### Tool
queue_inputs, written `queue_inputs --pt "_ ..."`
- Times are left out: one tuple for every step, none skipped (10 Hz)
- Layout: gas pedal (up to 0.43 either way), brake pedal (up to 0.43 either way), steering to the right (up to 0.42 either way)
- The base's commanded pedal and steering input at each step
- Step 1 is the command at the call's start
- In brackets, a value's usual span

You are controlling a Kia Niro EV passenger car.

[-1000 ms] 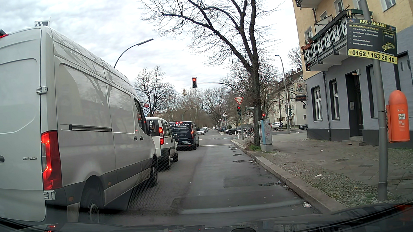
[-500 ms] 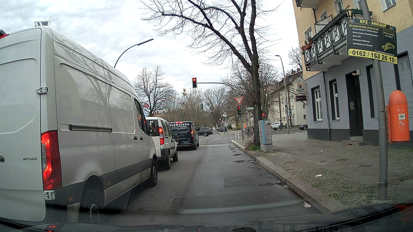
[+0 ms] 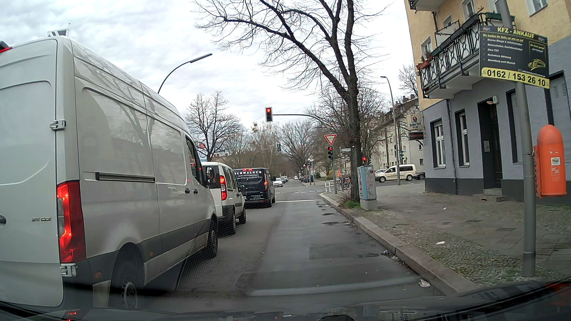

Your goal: Follow the waypoints while adhering to traffic rules and regulations

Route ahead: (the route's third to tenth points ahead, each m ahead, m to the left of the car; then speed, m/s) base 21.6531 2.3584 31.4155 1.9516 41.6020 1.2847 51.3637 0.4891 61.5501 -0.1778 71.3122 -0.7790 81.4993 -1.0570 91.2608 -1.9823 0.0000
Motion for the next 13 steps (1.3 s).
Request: queue_inputs --pt "0.0 0.427 -0.018" --pt "0.0 0.421 -0.018" --pt "0.0 0.421 -0.019" --pt "0.0 0.427 -0.019" --pt "0.0 0.421 -0.018" --pt "0.0 0.421 -0.019" --pt "0.0 0.421 -0.018" --pt "0.0 0.421 -0.018" --pt "0.0 0.421 -0.018" --pt "0.0 0.421 -0.018" --pt "0.0 0.421 -0.019" --pt "0.0 0.421 -0.019" --pt "0.0 0.421 -0.018"
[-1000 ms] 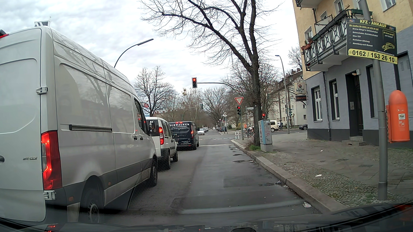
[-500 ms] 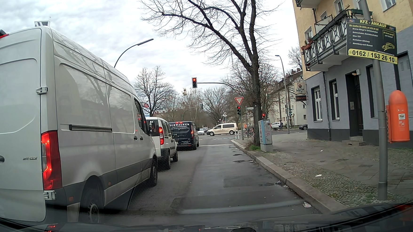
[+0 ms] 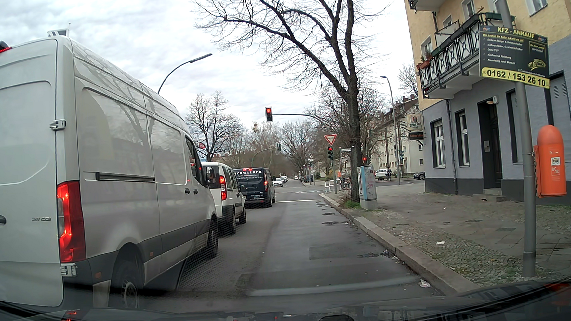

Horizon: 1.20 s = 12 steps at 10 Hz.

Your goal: Follow the waypoints while adhering to traffic rules and regulations

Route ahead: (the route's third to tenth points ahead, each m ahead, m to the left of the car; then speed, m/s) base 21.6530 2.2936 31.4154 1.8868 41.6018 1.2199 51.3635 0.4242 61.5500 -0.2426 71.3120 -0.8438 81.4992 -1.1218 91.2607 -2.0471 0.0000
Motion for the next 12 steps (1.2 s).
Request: queue_inputs --pt "0.0 0.421 -0.019" --pt "0.0 0.421 -0.019" --pt "0.0 0.421 -0.018" --pt "0.0 0.421 -0.019" --pt "0.0 0.421 -0.018" --pt "0.0 0.421 -0.018" --pt "0.0 0.421 -0.018" --pt "0.0 0.421 -0.018" --pt "0.0 0.421 -0.019" --pt "0.0 0.421 -0.018" --pt "0.0 0.421 -0.019" --pt "0.0 0.421 -0.019"
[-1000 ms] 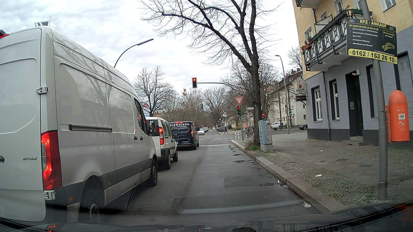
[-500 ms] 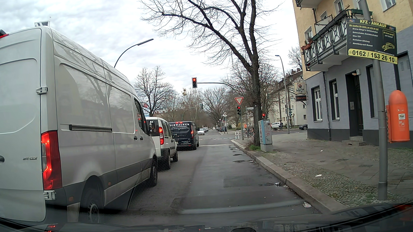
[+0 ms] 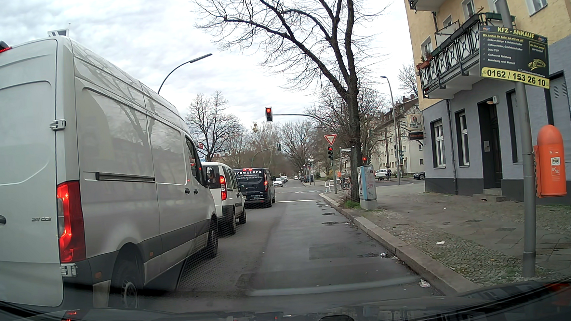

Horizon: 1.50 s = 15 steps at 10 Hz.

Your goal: Follow the waypoints while adhering to traffic rules and regulations

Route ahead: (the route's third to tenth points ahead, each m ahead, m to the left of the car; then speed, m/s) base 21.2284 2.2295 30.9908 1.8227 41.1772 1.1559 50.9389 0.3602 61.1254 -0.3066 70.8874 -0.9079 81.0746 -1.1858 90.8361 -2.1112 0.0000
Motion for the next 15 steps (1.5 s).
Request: queue_inputs --pt "0.0 0.421 -0.018" --pt "0.0 0.421 -0.018" --pt "0.0 0.421 -0.018" --pt "0.0 0.421 -0.018" --pt "0.0 0.421 -0.019" --pt "0.0 0.421 -0.018" --pt "0.0 0.421 -0.018" --pt "0.0 0.421 -0.019" --pt "0.0 0.421 -0.019" --pt "0.0 0.427 -0.018" --pt "0.0 0.421 -0.018" --pt "0.0 0.421 -0.019" --pt "0.0 0.421 -0.018" --pt "0.0 0.421 -0.018" --pt "0.0 0.421 -0.018"
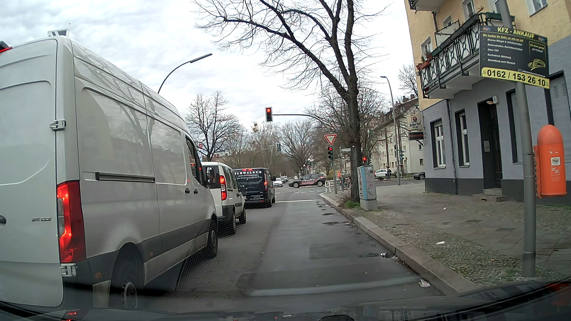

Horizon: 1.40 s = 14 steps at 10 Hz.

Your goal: Follow the waypoints while adhering to traffic rules and regulations

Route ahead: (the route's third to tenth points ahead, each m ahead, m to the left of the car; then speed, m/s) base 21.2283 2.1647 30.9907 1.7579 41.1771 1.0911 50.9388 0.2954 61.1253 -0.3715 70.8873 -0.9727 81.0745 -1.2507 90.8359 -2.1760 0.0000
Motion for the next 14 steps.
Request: queue_inputs --pt "0.0 0.421 -0.019" --pt "0.0 0.421 -0.018" --pt "0.0 0.421 -0.018" --pt "0.0 0.421 -0.019" --pt "0.0 0.421 -0.018" --pt "0.0 0.421 -0.019" --pt "0.0 0.421 -0.019" --pt "0.0 0.421 -0.018" --pt "0.0 0.421 -0.019" --pt "0.0 0.421 -0.018" --pt "0.0 0.421 -0.018" --pt "0.0 0.421 -0.018" --pt "0.0 0.421 -0.019" --pt "0.0 0.421 -0.018"
